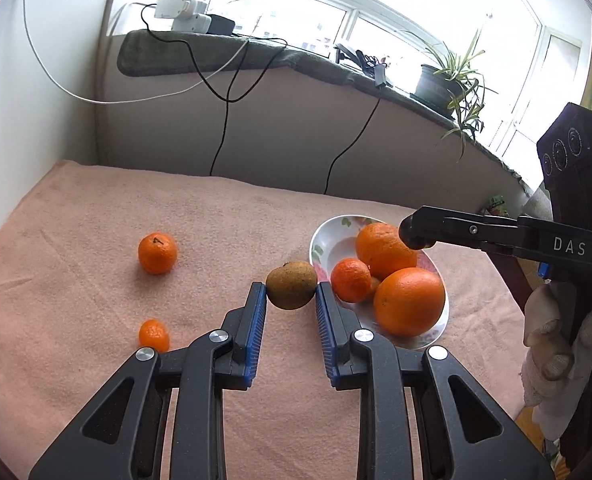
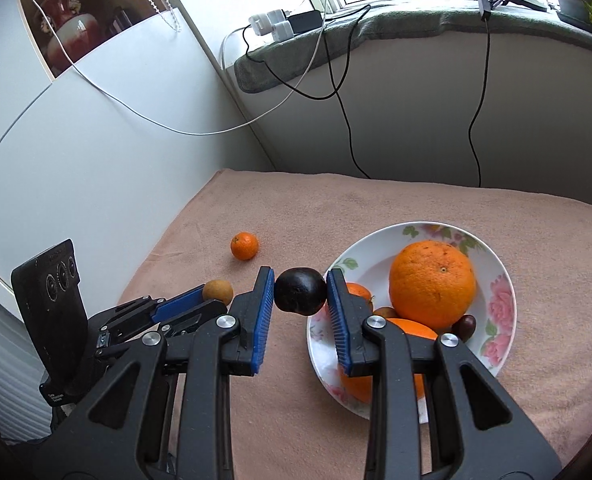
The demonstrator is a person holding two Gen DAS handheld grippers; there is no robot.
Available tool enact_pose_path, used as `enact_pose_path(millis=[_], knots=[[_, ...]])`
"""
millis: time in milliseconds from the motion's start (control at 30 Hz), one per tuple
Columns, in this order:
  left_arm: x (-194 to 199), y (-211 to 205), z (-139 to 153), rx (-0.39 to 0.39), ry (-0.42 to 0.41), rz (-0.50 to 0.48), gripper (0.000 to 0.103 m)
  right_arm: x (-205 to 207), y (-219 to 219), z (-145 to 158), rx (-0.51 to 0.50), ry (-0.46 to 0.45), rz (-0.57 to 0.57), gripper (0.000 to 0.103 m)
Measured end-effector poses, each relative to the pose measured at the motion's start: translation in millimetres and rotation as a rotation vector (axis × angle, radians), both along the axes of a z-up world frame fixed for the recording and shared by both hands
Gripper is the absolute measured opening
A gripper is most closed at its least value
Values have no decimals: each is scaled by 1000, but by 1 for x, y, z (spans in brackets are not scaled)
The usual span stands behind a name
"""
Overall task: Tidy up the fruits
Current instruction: 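Lift and carry the plum and brown fruit over the floral plate, then lower both fruits into the plate and open both tools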
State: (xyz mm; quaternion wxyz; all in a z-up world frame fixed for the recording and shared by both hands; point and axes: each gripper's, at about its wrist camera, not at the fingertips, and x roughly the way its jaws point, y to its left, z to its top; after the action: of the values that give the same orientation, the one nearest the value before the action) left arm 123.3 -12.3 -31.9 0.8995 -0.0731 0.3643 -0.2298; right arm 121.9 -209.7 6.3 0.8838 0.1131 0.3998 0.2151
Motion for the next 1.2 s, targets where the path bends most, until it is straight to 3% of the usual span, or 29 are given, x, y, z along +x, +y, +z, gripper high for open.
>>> enact_pose_path(millis=[533,1200], knots=[[23,-51,2,20,6,-77,24,-2,-81,-24,-30,12,-142,28],[38,-85,0,60,14,-126,24,0,-88,-41,-80,21,-137,28]])
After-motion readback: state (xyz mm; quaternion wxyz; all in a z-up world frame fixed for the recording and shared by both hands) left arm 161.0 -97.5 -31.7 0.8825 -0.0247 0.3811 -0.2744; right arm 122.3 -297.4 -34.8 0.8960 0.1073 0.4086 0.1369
